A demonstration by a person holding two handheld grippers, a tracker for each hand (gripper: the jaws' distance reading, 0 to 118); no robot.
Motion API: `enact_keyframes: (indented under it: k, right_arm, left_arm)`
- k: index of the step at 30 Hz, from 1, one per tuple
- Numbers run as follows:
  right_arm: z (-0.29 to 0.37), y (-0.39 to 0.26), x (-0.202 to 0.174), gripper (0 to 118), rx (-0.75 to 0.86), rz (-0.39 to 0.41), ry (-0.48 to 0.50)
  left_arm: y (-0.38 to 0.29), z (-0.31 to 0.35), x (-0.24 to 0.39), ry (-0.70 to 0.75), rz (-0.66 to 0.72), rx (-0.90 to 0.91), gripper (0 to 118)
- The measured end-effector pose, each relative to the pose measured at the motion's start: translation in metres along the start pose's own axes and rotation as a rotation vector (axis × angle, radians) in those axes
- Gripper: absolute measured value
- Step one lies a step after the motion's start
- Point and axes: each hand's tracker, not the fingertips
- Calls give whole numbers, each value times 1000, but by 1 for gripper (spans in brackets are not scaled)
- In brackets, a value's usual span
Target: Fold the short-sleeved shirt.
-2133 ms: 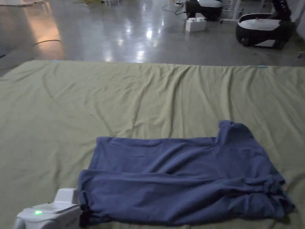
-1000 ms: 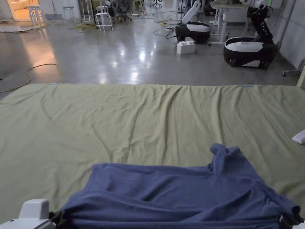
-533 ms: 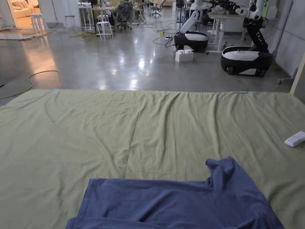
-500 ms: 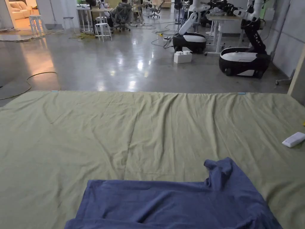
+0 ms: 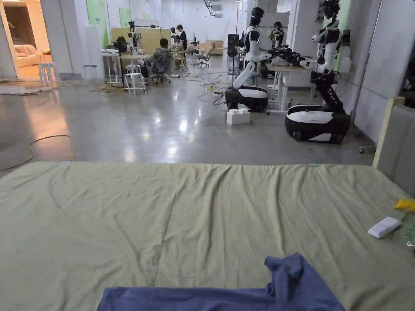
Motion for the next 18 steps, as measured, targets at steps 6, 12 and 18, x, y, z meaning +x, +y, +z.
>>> enact_keyframes:
  k: [6, 12, 18]
  right_arm:
    - [8, 16, -39, 65, 82, 111, 107]
    - [-4, -10, -50, 1, -34, 35, 121]
    - [-2, -8, -55, 0, -34, 87, 105]
  left_arm:
    - [18, 12, 23, -76, -74, 22, 66]
    - [1, 4, 31, -179, 40, -81, 0]
    - [-2, 5, 32, -153, -2, -94, 0]
